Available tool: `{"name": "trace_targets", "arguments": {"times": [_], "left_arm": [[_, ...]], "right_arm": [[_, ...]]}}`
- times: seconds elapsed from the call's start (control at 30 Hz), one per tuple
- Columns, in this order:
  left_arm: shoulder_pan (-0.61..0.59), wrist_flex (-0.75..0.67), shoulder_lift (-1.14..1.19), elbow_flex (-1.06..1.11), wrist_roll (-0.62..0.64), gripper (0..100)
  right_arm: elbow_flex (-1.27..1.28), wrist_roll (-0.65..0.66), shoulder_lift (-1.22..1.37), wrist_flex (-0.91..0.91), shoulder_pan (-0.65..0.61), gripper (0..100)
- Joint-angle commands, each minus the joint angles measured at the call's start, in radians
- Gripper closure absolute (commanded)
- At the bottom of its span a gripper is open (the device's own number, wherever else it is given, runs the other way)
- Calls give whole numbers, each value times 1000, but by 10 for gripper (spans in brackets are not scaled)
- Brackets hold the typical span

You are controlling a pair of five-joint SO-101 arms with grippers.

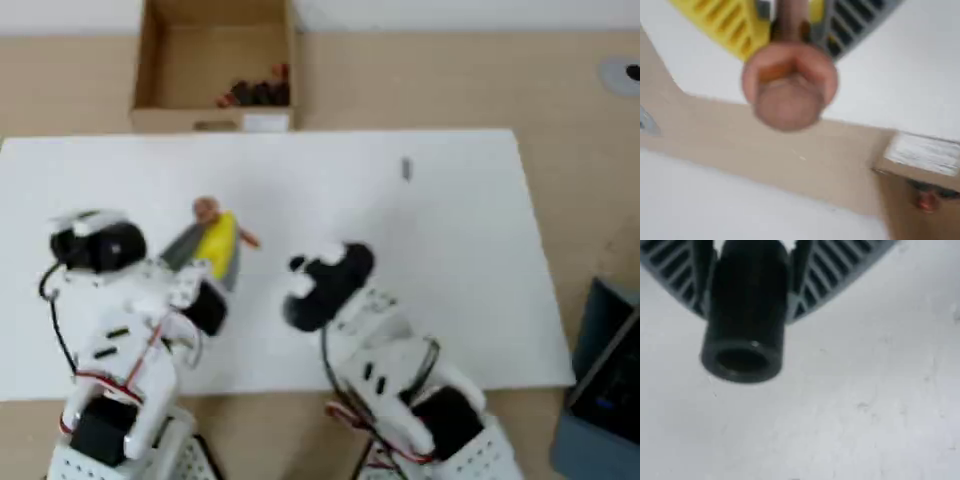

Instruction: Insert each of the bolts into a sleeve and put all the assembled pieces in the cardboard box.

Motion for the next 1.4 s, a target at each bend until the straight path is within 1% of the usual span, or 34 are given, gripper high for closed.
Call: {"name": "trace_targets", "arguments": {"times": [0.0,0.17,0.3,0.47,0.6,0.77,0.9,1.07,1.2,1.37], "left_arm": [[21,5,-12,-100,32,999],[29,9,-10,-110,37,999],[34,9,-10,-110,37,999],[107,11,-12,-123,37,999],[112,12,-8,-144,35,999],[117,110,-8,-178,52,999],[115,147,-13,-189,63,999],[112,141,-13,-183,64,999],[107,97,-15,-158,64,999],[115,101,-13,-157,64,999]], "right_arm": [[1,40,-5,-49,-18,989],[4,101,-5,-120,-35,989],[5,109,-5,-127,-41,989],[5,124,-5,-133,-42,989],[16,161,-5,-133,-39,989],[16,163,-5,-170,-39,989],[12,163,-5,-183,-44,989],[-15,163,-5,-181,-68,989],[-21,163,-5,-175,-81,989],[-25,163,-5,-175,-81,989]]}}
